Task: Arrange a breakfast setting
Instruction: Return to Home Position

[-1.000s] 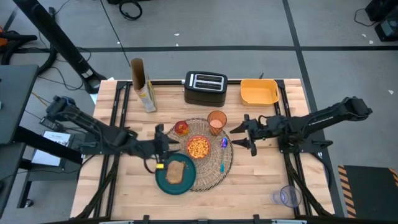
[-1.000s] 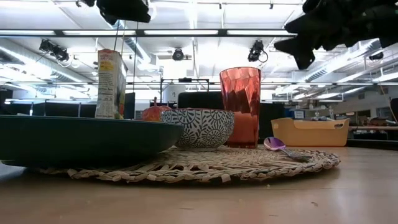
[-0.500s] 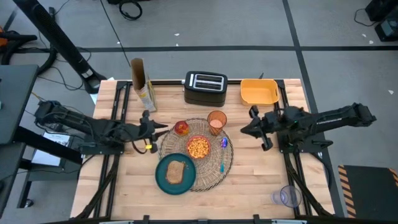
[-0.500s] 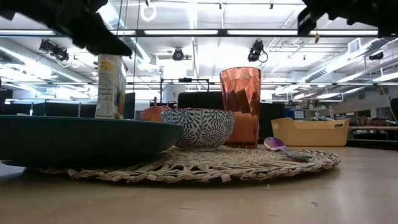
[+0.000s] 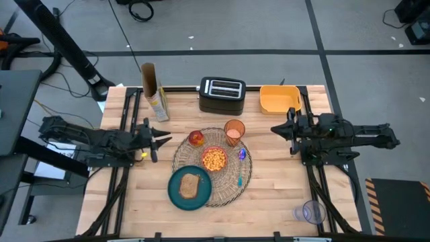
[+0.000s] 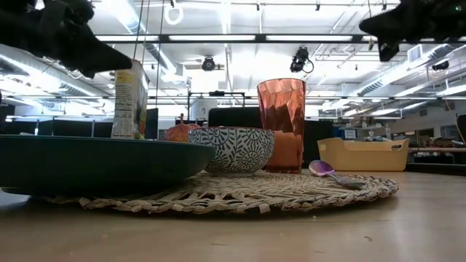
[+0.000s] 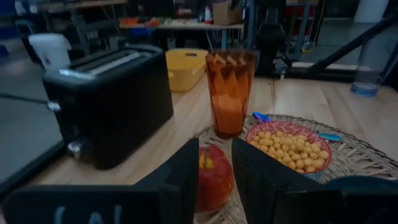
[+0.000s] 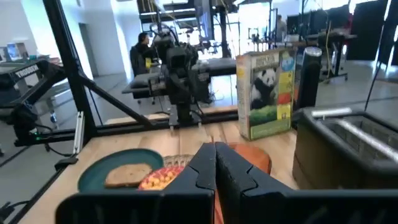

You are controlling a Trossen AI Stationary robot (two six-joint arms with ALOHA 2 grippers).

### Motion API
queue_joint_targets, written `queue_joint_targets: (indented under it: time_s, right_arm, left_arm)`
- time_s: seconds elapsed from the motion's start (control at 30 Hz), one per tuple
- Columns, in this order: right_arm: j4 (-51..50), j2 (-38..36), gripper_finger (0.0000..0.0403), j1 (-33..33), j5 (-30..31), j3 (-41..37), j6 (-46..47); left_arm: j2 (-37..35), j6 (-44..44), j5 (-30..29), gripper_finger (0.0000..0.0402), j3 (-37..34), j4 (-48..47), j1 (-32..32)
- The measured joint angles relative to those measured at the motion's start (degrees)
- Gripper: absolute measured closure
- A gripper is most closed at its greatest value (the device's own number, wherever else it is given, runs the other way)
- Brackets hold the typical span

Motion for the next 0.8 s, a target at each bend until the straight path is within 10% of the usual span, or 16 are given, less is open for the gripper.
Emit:
queue_joint_targets:
  time_s: [0.8]
  right_arm:
    - [6.2,-12.2,0.0398,-0.8,-7.7,-16.8,1.1]
  left_arm:
    - [-19.7,2.7,17.4,0.0325,-1.6,-11.1,8.5]
